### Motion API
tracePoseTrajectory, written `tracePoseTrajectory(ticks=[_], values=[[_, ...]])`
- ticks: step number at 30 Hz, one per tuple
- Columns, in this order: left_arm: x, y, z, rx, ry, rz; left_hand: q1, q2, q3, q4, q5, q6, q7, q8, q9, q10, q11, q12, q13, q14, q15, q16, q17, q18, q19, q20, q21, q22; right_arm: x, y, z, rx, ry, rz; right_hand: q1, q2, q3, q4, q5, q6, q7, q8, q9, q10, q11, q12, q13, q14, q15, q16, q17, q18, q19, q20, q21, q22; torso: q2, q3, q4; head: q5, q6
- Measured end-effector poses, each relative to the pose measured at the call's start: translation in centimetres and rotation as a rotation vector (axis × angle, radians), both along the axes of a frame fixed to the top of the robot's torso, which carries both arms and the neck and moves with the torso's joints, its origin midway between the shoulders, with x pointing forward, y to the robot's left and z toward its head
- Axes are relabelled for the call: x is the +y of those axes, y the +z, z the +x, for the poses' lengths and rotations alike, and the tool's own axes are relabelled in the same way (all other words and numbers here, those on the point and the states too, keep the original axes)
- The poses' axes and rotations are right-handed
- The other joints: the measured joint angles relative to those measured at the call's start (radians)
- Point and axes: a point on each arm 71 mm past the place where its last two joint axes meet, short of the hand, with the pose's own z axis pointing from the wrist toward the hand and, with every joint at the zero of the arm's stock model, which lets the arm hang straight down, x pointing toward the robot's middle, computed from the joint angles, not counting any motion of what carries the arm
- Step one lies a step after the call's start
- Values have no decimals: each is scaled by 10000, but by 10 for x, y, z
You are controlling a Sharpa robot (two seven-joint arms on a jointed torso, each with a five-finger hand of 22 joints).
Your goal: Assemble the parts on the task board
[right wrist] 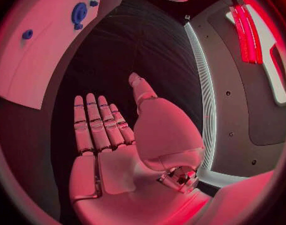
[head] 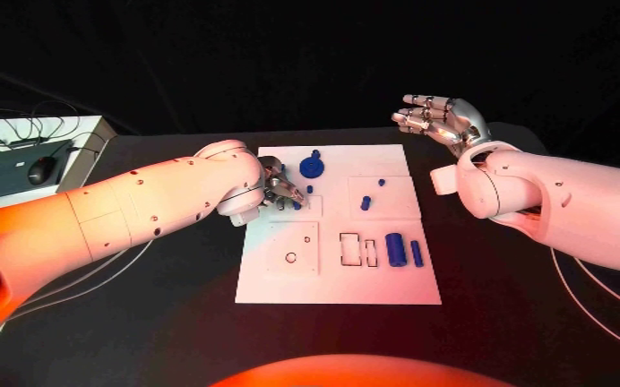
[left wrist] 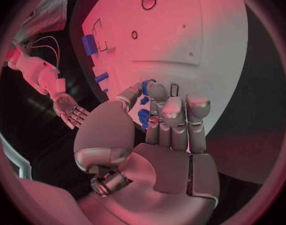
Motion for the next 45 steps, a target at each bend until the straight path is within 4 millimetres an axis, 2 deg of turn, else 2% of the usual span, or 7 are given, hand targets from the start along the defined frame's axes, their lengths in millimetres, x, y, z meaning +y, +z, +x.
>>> tracePoseTrajectory(ticks=[8, 20, 33, 35, 37, 41, 45], values=[[0, 0, 0, 36, 19, -30, 318, 94, -778, 446, -2, -3, -3, 0, -9, 13, 11, 0, -11, 0, -1, 0, -23, 0, 36, -36, -47, 48, 0, 0, 0, -2, 3, -2, -39, -39, 0, 0, 0, 0, 0, 0, 1, 1, 0, 0, -10, -14, 9, 0, -1, -1, -72, -2, 0, 0, -1, -6, 6, -14, -16], [3, 0, 0, 48, 62, -34, 421, 92, -1236, 735, -1, 27, -35, 0, 2, 15, 9, 42, -39, 0, -1, 48, -1, 1, 35, -36, -93, 130, -1, 0, 0, -2, -6, -12, -38, -38, 0, 0, 0, 0, 0, 0, 1, 1, 0, 0, -10, -14, 9, 0, 0, 0, -71, -1, 1, 1, -1, -8, 4, -14, -31], [7, 2, -1, 22, 83, -24, 613, 448, -4274, 912, -163, 89, -124, 181, 139, 28, -6, 168, -89, 0, -1, 145, 91, 1, 107, -33, -125, 320, -2, -1, -1, 13, -20, -27, -38, -38, 0, 0, 0, -43, -43, 0, 2, -34, 36, 0, -10, -120, 46, -40, 0, 0, -70, -1, 1, -9, -1, -18, 0, -43, -29], [8, 2, -1, 22, 81, -20, 579, 601, -5086, 949, -356, 110, -104, 181, 158, 28, -5, 168, -103, 0, -1, 145, 91, 1, 107, -33, -124, 350, -2, -1, -1, 16, -22, -29, -38, -38, 0, 0, 0, -43, -43, 0, 2, -34, 35, 0, -9, -161, 5, -40, 1, 0, -106, 35, 1, -9, -1, -19, 4, -51, -29], [8, 2, -1, 23, 73, -22, 556, 624, -5424, 1034, -843, 124, -89, 182, 158, 28, -5, 167, -104, 0, -1, 145, 100, 1, 107, -33, -125, 370, -2, -1, -1, 19, -25, -32, -38, -38, 0, 0, 0, -42, -42, 0, -7, -34, 36, 0, -9, -161, 5, -40, -6, 0, -106, 35, 1, -9, -2, -18, 6, -55, -29], [8, 3, -3, 23, 39, -48, 556, 624, -5574, 1167, -1746, 124, -89, 182, 169, 28, -5, 218, -105, 0, -1, 145, 100, 2, 143, 3, -124, 382, -2, -2, -1, 23, -27, -35, -38, -38, 0, -1, 0, -41, -41, 0, -7, -34, 35, 0, -9, -160, 6, -40, -8, 1, -106, 35, 1, -8, -6, -8, 9, -56, -29], [8, 8, -3, -22, 60, -216, 551, 540, -5443, 1396, -1997, 25, 9, 181, 197, -61, -35, 224, -103, 0, -1, 145, 30, 2, 143, 3, -206, 386, -2, -2, -1, 29, -31, -39, -38, -38, 0, -1, 0, -39, -39, 0, -7, -34, 35, 0, -9, -159, 6, -40, -8, 0, -106, 35, 2, -8, -5, -6, 6, -41, -14]])
